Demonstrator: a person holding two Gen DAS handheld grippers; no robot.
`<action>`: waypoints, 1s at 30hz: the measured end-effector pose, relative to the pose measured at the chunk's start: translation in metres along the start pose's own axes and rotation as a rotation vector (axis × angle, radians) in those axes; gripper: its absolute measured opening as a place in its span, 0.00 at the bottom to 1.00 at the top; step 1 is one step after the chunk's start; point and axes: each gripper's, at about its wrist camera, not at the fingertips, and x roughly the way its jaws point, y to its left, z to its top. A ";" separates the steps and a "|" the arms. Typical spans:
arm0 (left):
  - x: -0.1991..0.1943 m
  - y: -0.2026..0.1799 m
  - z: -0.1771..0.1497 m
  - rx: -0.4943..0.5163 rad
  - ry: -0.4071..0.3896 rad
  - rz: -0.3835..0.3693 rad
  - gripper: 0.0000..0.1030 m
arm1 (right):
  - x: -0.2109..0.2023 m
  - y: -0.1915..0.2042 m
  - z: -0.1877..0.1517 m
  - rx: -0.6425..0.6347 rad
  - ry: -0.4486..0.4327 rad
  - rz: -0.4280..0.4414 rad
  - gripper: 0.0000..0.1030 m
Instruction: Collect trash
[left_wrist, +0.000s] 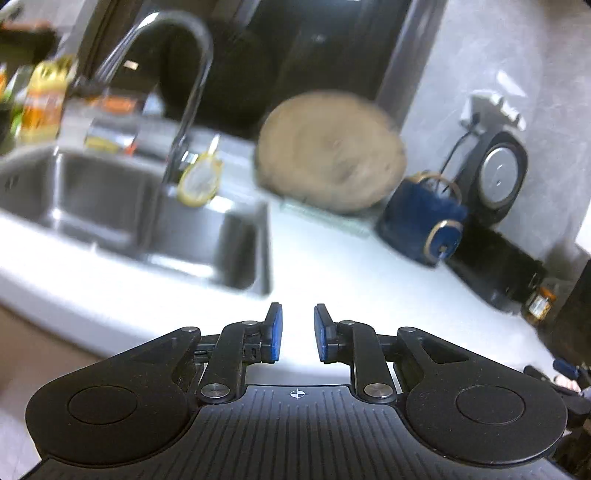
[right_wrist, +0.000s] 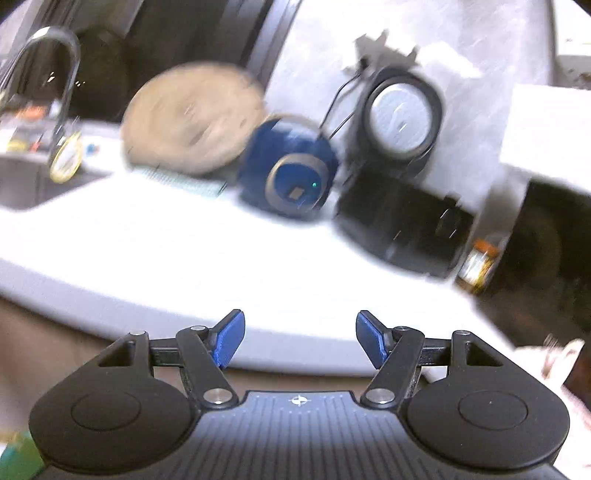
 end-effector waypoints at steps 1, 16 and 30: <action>-0.002 -0.011 0.006 0.012 -0.017 -0.001 0.21 | 0.000 -0.008 0.010 0.018 -0.021 0.000 0.65; -0.002 -0.139 -0.035 0.135 0.052 -0.098 0.17 | -0.035 -0.008 0.070 0.215 0.062 0.409 0.72; -0.014 -0.175 -0.058 0.246 0.039 -0.002 0.17 | -0.057 0.002 0.064 0.200 0.040 0.456 0.72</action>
